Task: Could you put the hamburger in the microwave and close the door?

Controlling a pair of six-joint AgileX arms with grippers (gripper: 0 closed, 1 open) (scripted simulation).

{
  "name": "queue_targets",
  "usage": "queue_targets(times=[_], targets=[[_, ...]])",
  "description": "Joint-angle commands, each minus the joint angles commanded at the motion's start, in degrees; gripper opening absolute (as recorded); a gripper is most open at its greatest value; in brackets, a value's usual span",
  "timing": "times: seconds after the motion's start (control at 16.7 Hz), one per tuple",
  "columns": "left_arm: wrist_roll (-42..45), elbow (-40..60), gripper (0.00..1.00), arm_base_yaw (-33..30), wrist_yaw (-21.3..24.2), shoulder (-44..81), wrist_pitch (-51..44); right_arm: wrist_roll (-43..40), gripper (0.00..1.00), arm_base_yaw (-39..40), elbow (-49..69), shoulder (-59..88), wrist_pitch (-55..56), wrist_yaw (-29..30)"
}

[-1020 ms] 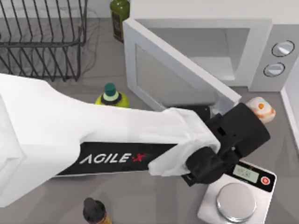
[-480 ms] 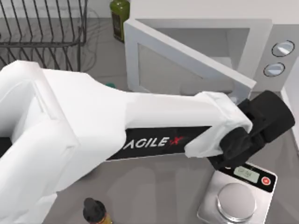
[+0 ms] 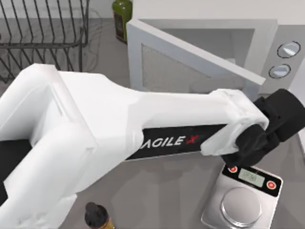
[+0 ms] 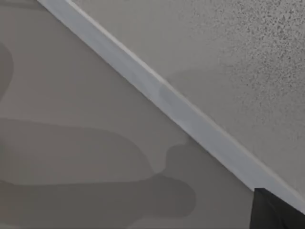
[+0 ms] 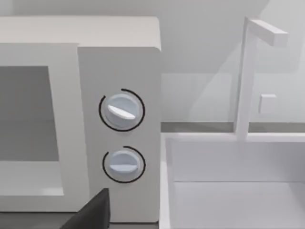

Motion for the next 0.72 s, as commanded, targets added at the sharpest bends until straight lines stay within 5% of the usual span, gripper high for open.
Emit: queue_targets(times=[0.06,0.72], targets=[[-0.7,-2.3,0.00,6.0,-1.2,-1.8,-0.1,0.0,1.00,0.0,0.0,0.0,0.0,0.0],[11.6,15.1,0.00,16.0,3.0,10.2,2.8,0.0,1.00,0.0,0.0,0.0,0.0,0.0]])
